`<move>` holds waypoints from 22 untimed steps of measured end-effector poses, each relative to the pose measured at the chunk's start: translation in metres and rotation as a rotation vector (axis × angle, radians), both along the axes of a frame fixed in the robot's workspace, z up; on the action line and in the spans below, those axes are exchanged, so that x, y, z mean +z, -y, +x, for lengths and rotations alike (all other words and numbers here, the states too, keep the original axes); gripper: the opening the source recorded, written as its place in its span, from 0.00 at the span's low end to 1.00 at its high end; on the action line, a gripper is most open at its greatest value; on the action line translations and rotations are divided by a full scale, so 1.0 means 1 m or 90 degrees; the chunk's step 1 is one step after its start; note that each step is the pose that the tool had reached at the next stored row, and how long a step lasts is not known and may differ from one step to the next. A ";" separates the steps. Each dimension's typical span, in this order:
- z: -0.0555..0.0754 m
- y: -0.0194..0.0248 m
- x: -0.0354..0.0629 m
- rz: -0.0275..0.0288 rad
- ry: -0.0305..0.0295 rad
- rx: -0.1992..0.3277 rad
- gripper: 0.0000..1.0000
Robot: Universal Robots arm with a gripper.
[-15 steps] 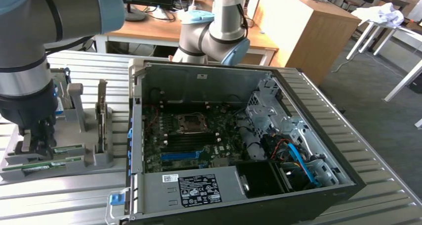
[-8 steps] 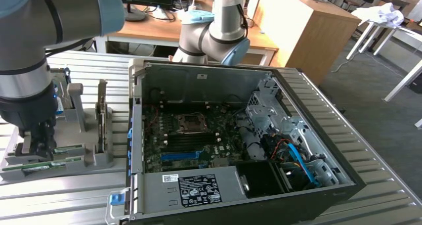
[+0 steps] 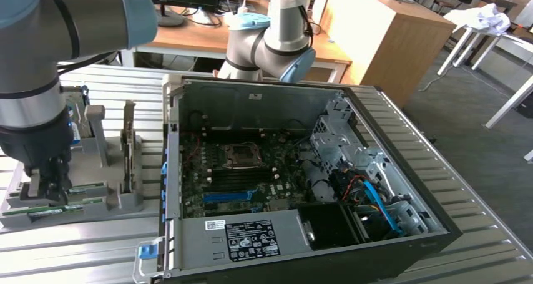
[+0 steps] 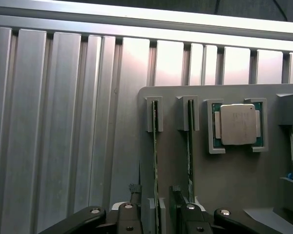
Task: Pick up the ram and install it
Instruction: 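Pick up the ram and move it above insertion slot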
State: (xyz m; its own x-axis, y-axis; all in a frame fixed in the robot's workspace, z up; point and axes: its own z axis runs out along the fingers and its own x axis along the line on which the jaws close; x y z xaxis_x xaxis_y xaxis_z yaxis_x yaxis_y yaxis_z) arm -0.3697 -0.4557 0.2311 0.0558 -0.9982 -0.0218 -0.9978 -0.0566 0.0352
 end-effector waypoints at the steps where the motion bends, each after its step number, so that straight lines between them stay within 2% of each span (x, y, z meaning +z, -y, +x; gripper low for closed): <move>1: 0.000 0.0000 -0.0006 0.0000 0.0000 0.000 0.36; 22: 0.000 0.0004 -0.0138 0.0000 0.0000 0.000 0.36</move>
